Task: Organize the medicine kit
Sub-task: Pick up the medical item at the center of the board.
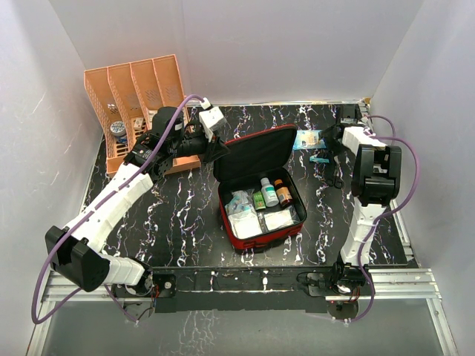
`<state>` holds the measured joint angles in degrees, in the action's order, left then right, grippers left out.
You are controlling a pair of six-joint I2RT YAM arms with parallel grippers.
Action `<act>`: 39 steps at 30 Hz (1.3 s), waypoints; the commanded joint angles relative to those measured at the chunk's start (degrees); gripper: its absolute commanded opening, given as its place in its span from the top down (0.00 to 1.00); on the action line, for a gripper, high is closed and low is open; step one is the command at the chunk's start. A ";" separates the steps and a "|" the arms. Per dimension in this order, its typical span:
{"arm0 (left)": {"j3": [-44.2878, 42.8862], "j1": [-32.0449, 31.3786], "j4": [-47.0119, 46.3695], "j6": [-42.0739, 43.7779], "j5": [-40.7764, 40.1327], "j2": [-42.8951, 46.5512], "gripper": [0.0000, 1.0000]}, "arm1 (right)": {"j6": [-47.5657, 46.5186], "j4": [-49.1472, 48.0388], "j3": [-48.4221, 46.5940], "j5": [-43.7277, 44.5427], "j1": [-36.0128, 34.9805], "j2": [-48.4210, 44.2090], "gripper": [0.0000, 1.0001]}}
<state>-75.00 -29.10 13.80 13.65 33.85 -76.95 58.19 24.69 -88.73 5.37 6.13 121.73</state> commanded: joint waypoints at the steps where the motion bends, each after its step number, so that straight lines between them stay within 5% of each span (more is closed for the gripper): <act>1: -0.94 -0.25 1.26 0.42 1.00 0.70 1.00 | -2.26 6.18 -1.63 0.81 -0.24 -2.10 0.46; 12: -0.82 -0.25 0.00 0.95 2.93 -0.60 1.00 | -1.09 -4.11 5.74 -2.90 -1.41 -13.39 0.45; 30: -1.42 -0.25 0.76 1.56 3.31 -0.50 1.00 | 8.35 -28.15 -4.60 2.07 -8.97 5.34 0.45; 39: -1.28 -0.25 0.90 1.47 2.76 -0.20 1.00 | 13.30 -18.57 -7.61 7.18 -9.20 7.43 0.45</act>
<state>-75.11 -29.10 13.50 14.98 36.34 -77.60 69.06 2.00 -91.53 7.75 -3.57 129.12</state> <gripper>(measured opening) 0.111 0.554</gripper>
